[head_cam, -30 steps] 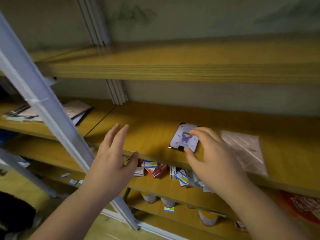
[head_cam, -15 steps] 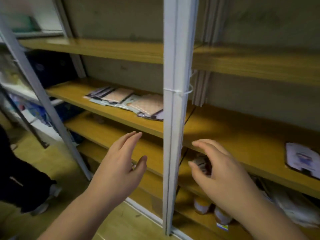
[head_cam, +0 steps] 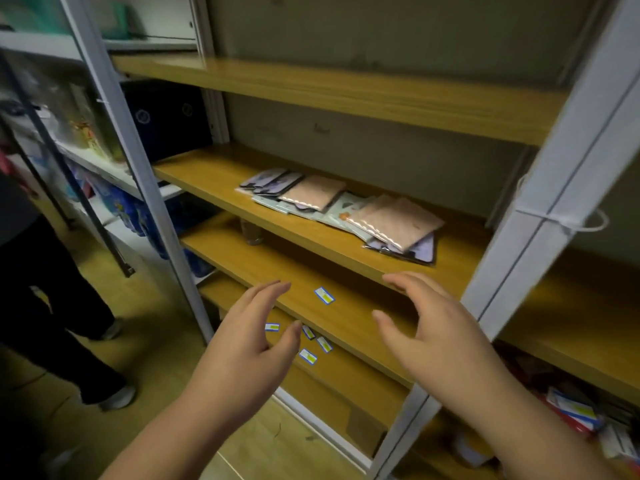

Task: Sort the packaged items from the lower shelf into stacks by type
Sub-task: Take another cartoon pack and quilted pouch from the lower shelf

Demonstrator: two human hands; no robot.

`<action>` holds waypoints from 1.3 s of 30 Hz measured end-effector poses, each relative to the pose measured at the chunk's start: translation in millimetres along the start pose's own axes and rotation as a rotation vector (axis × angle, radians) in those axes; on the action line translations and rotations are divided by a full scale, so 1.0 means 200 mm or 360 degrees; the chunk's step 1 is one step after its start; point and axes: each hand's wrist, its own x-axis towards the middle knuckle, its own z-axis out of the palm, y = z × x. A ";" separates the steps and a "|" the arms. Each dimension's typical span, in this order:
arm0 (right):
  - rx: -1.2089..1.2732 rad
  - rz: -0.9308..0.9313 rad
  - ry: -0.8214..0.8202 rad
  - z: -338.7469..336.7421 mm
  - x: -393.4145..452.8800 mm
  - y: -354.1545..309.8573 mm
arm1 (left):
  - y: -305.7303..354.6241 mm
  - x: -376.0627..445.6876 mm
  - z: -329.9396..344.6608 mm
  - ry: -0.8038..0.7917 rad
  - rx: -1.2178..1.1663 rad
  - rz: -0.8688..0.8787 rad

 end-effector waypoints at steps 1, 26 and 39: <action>0.0012 0.0018 0.0009 0.03 0.05 0.01 | -0.02 0.04 0.00 -0.0007 -0.0016 0.0003; 0.0082 0.0212 0.0133 0.52 1.10 0.00 | -0.60 1.36 -0.07 -0.0212 0.0064 0.0221; -0.0083 0.0494 0.0264 0.72 1.30 -0.15 | -0.98 2.16 -0.03 -0.0365 0.0970 -0.0026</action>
